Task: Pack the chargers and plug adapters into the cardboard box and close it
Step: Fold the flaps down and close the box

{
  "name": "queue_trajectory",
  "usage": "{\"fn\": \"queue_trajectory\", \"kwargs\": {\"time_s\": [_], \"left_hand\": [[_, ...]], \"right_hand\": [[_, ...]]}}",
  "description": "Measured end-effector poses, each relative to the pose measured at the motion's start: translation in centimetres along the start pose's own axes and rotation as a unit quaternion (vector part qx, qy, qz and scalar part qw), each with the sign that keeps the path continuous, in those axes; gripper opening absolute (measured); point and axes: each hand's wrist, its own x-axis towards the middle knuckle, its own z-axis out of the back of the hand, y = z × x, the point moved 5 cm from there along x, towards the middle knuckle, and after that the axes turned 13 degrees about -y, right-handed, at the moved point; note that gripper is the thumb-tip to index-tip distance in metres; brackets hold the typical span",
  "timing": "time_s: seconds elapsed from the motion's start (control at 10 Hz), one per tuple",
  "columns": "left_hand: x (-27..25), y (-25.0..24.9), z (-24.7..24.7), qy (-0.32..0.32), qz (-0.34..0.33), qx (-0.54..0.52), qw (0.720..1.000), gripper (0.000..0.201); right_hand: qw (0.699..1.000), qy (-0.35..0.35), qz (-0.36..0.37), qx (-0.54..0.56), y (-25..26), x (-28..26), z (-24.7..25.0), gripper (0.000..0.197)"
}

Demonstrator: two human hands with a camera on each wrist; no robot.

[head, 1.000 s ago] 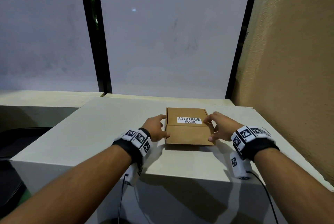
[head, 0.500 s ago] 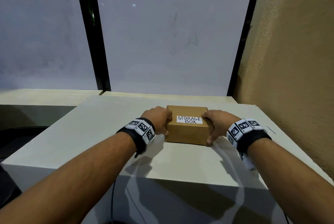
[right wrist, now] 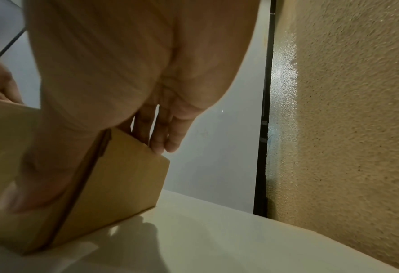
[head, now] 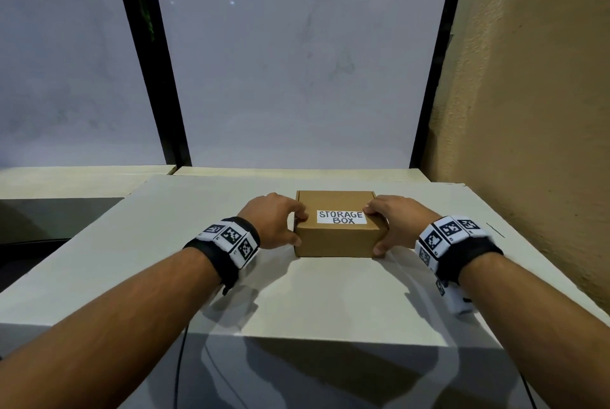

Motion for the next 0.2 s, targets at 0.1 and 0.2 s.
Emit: {"fn": "queue_trajectory", "kwargs": {"time_s": [0.1, 0.2], "left_hand": [[0.5, 1.2, 0.5, 0.036, 0.021, -0.103, 0.994, 0.043], [2.4, 3.2, 0.9, 0.015, 0.047, -0.149, 0.988, 0.048]], "right_hand": [[1.0, 0.011, 0.003, -0.005, 0.0, 0.4, 0.4, 0.074], [0.999, 0.027, -0.008, 0.039, -1.1, 1.7, 1.6, 0.06]]}}
